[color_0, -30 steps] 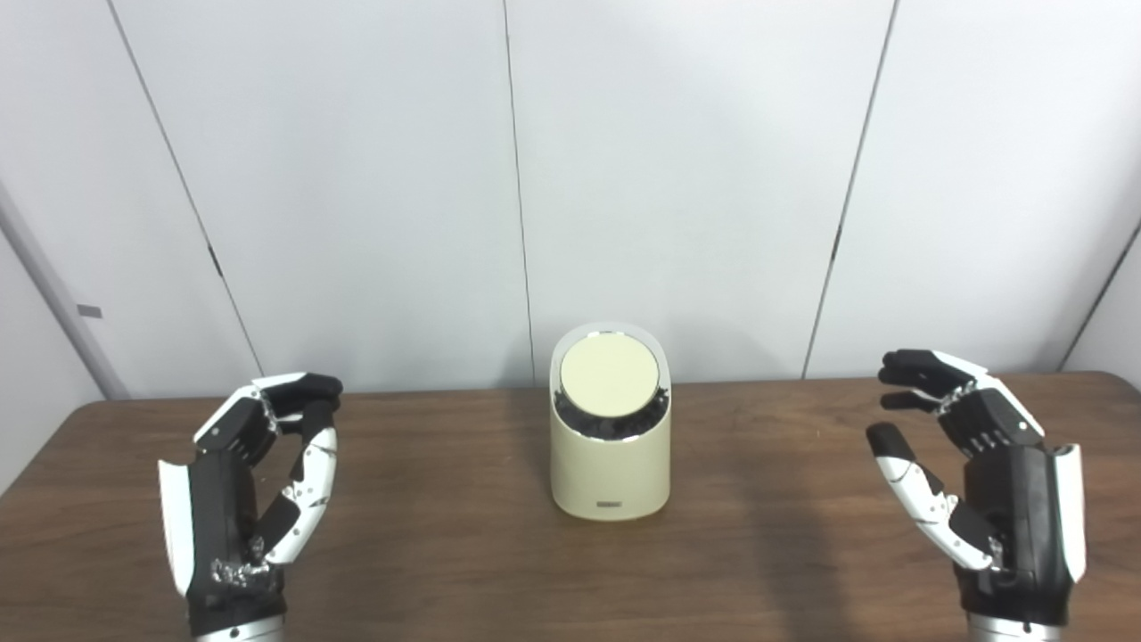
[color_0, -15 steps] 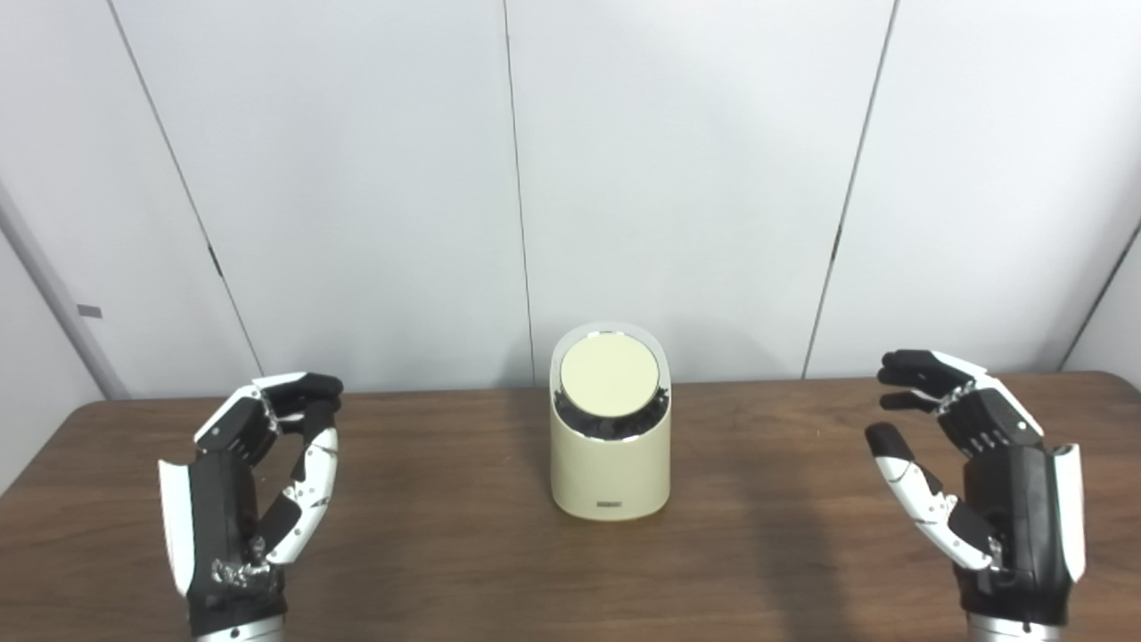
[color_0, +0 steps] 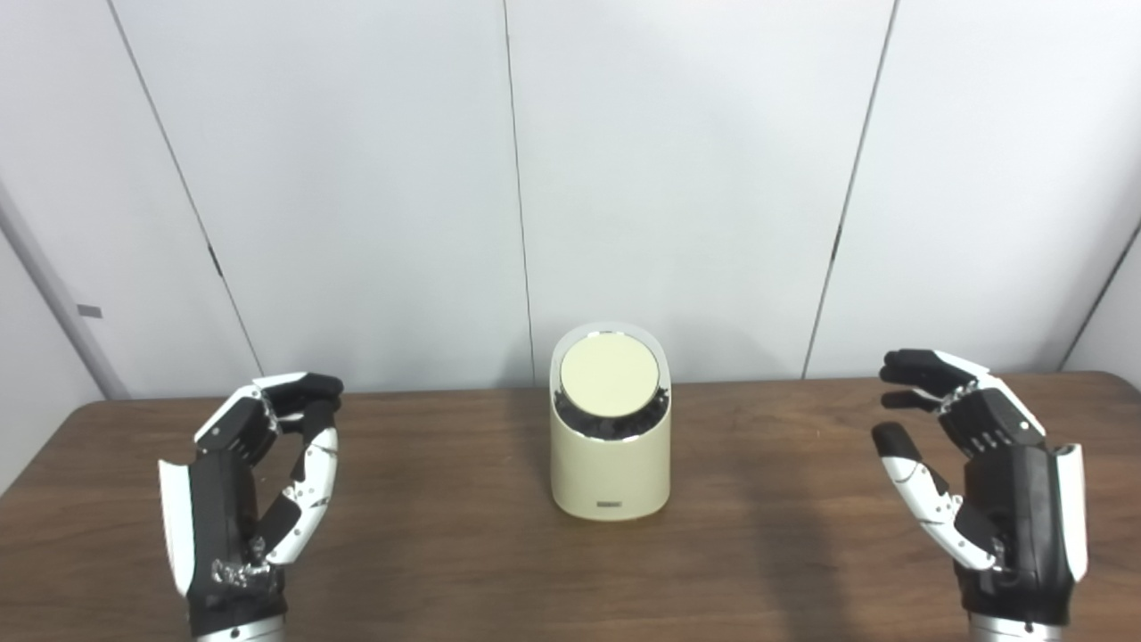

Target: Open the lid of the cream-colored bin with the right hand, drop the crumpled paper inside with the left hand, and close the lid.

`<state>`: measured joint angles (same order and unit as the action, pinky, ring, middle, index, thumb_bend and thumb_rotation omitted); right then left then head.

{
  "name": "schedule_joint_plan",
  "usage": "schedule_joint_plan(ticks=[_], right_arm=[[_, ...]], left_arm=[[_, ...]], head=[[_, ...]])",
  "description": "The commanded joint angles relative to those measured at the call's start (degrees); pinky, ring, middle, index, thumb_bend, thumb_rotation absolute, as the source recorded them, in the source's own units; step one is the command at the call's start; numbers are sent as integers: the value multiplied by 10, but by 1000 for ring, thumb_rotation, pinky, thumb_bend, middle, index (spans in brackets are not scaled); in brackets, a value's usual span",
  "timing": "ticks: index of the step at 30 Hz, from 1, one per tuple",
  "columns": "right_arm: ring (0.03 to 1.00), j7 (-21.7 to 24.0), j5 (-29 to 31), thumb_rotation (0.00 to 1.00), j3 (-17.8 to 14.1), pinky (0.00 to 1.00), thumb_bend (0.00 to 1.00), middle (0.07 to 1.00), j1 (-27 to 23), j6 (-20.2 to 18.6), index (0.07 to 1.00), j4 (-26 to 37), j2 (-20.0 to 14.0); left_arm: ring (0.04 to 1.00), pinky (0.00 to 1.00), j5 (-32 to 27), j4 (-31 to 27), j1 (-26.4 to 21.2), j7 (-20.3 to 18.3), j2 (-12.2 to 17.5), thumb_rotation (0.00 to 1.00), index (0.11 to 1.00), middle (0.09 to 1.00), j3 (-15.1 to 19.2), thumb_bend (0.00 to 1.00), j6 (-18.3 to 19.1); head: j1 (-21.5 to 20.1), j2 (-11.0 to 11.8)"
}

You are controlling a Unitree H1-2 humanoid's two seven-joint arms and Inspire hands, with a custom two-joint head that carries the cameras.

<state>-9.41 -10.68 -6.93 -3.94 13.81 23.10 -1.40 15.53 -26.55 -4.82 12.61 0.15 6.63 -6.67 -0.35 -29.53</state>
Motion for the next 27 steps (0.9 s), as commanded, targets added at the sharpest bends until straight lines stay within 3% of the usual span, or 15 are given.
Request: schedule_joint_plan(ticks=[1, 11, 27], right_arm=[[676, 2, 4, 310, 1, 577, 268, 692, -11, 13, 660, 8, -1], [676, 2, 6, 287, 2, 577, 258, 693, -11, 14, 663, 9, -1], [680, 4, 2, 341, 2, 576, 271, 695, -11, 10, 664, 9, -3]], left_arm=[[575, 469, -5, -9, -11, -3, 4, 217, 558, 599, -1, 215, -23], [573, 468, -1, -5, -10, -3, 4, 212, 558, 597, 1, 209, -26], [573, 468, 1, -8, -9, -5, 4, 206, 558, 598, 0, 207, -22]], head=[[-1, -1], [-2, -1], [-3, -1]])
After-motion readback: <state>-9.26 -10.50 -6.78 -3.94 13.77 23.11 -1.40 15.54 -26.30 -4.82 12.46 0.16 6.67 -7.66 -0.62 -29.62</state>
